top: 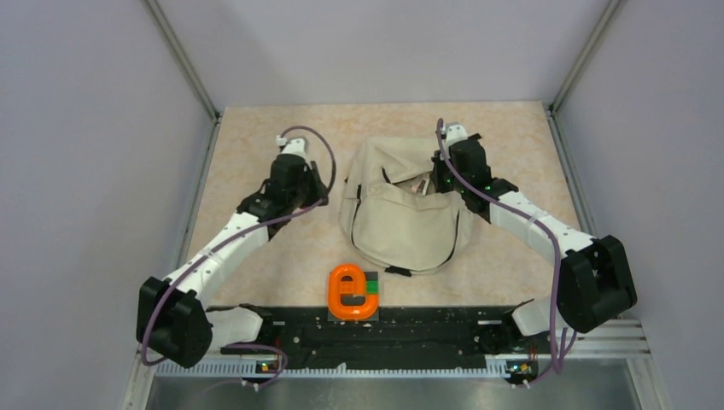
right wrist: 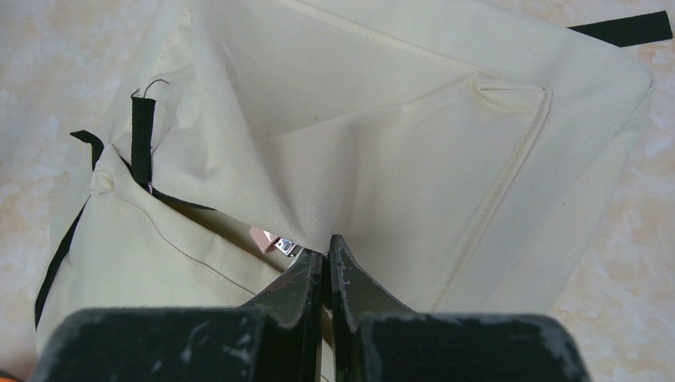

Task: Pack the student bag
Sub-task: Pick up the stationery from the center of the board, then place the stationery in the student bag, then pick up the stationery from the center of the board.

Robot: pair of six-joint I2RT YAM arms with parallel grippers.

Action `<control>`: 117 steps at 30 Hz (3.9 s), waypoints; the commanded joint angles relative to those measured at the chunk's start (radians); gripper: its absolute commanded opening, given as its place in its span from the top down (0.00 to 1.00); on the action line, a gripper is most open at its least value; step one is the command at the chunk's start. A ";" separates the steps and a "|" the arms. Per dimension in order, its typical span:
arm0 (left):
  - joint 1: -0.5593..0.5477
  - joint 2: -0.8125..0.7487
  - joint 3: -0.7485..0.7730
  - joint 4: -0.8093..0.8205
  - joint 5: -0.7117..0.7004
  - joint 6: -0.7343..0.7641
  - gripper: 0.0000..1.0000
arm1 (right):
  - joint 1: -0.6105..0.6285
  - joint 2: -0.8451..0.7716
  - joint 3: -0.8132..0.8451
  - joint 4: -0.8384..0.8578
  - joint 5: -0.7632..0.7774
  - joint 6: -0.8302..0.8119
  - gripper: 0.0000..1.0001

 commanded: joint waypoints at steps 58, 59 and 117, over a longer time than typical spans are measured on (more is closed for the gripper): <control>-0.366 0.703 0.256 0.898 0.173 0.541 0.71 | 0.000 -0.059 0.055 -0.018 -0.036 0.028 1.00; -0.367 0.696 0.249 0.892 0.175 0.534 0.65 | 0.000 -0.057 0.055 -0.017 -0.036 0.029 1.00; 0.807 -0.234 -0.440 0.044 -0.198 -0.400 0.02 | -0.002 -0.055 -0.025 0.088 -0.153 0.056 1.00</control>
